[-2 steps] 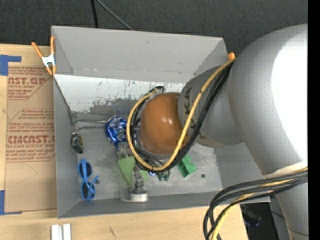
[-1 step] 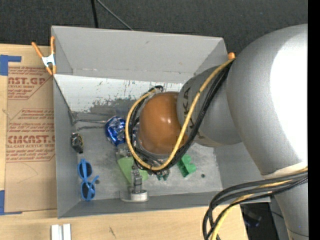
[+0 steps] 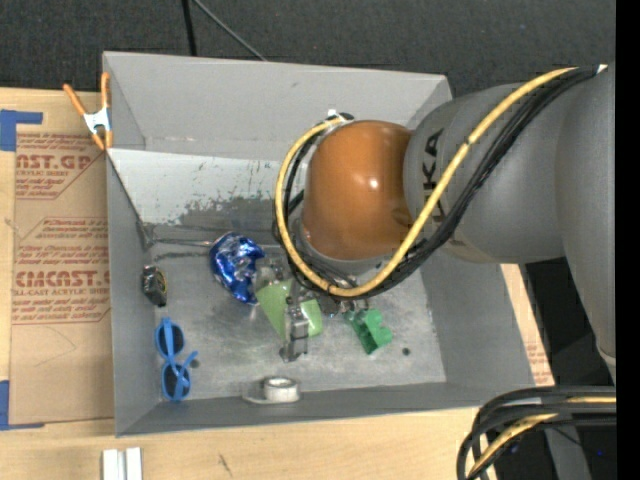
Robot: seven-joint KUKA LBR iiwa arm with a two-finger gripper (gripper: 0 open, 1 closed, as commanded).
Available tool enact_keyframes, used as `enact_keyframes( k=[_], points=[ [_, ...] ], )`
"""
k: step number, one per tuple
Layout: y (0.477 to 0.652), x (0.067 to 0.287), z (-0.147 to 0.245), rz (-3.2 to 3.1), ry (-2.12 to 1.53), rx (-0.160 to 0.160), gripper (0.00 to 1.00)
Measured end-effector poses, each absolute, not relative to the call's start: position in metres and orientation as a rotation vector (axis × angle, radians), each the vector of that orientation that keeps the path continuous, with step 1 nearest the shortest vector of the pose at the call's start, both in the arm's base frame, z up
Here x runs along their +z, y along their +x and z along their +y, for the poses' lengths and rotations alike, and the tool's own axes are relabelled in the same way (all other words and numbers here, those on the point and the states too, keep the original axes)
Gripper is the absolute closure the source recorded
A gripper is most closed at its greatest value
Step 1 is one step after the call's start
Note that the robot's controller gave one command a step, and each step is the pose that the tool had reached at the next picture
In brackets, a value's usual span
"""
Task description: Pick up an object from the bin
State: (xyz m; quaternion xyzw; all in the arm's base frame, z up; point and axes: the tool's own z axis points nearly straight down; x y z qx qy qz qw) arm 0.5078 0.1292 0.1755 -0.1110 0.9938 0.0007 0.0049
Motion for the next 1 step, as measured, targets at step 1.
enact_keyframes(
  k=[1],
  points=[
    [0.5003, 0.2473, 0.0764, 3.115, -0.334, 0.0, 1.0]
  ],
)
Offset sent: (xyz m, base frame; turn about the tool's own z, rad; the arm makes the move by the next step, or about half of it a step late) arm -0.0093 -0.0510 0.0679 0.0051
